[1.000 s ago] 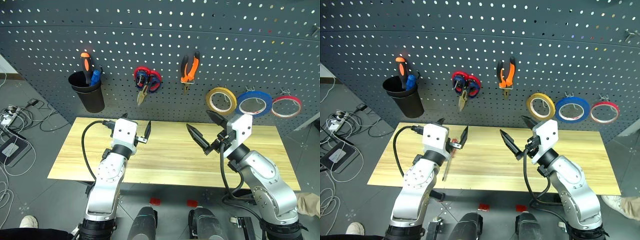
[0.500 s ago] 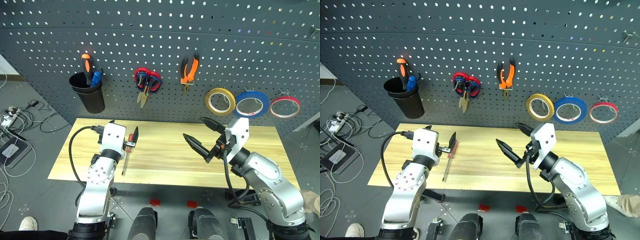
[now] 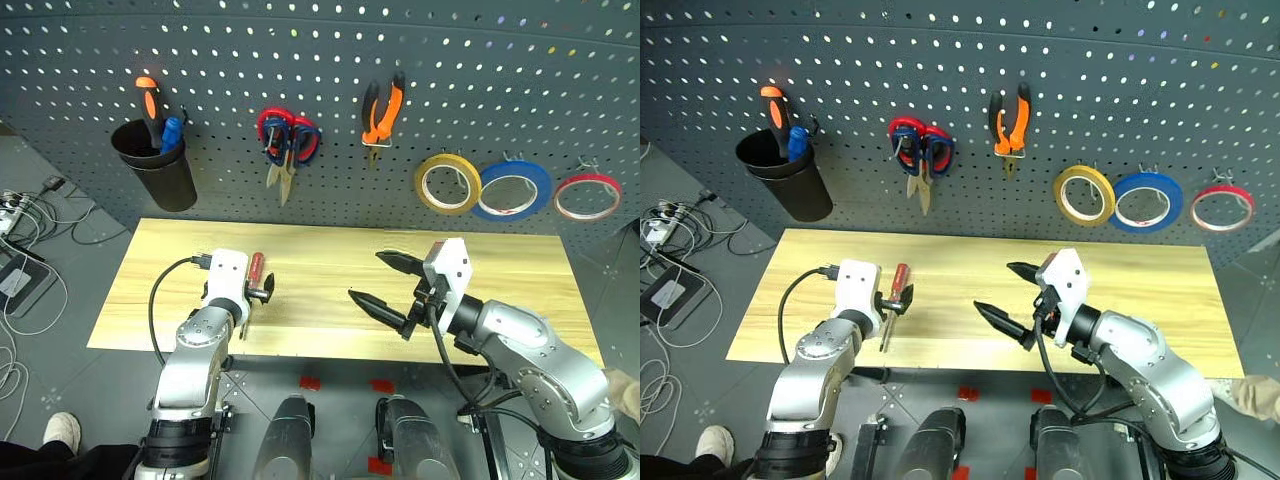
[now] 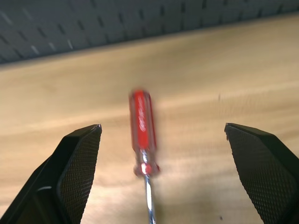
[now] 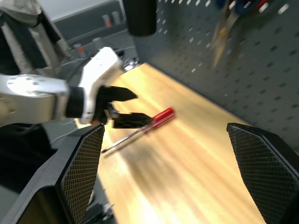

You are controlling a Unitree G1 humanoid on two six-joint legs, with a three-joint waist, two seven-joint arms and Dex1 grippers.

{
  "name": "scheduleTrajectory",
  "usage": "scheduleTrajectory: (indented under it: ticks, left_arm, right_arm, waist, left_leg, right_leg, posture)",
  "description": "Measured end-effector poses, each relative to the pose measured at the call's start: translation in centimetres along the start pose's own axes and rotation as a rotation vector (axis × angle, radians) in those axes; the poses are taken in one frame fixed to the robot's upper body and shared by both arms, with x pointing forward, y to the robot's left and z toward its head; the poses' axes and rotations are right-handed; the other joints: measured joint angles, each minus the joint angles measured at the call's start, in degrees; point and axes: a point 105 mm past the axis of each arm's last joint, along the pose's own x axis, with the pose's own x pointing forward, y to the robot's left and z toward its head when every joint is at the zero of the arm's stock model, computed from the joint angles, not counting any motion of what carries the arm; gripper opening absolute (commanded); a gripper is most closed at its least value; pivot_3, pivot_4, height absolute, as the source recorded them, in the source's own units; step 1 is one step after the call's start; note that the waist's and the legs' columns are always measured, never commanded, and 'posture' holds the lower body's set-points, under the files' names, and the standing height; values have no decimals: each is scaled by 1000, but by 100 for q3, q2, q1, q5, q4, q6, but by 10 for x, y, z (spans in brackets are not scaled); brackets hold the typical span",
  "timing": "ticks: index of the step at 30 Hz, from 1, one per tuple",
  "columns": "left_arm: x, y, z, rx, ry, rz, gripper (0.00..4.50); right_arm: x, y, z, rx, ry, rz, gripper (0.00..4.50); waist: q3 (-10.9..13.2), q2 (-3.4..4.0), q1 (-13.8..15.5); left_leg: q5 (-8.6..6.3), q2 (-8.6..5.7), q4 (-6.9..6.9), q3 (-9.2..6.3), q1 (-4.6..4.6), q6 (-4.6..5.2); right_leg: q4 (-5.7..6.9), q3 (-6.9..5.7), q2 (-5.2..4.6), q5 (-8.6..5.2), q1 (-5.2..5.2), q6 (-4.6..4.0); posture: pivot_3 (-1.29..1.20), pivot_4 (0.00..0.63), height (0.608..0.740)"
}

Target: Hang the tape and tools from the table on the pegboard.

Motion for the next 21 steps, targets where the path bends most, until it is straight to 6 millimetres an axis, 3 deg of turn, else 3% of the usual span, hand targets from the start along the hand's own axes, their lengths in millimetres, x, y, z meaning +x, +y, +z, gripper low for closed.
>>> scheduleTrajectory:
  ticks: [9, 18, 21]
  left_arm:
    - [12, 12, 4, 7, 49, -15, 4461]
    - [24, 10, 18, 5, 33, -42, 4461]
    - [25, 8, 15, 8, 45, -48, 3870]
  right_arm:
    - [8, 4, -1, 12, 0, 12, 4500]
    - [11, 2, -2, 35, 0, -23, 4500]
    - [11, 2, -2, 39, 4, -27, 4500]
  waist:
    - [366, -1, 4]
    - [493, 2, 0]
    - [521, -1, -3]
  left_leg:
    - [1, 6, 1, -1, -6, -2]
    - [1, 10, -2, 5, -8, -3]
    - [1, 13, -3, 5, -10, -3]
  right_leg:
    - [3, -1, 2, 0, -7, 0]
    - [2, 2, 3, 0, -15, 1]
    - [3, 2, 4, 0, -20, 1]
  posture:
    - [125, 474, 740]
    - [112, 483, 740]
    - [113, 481, 740]
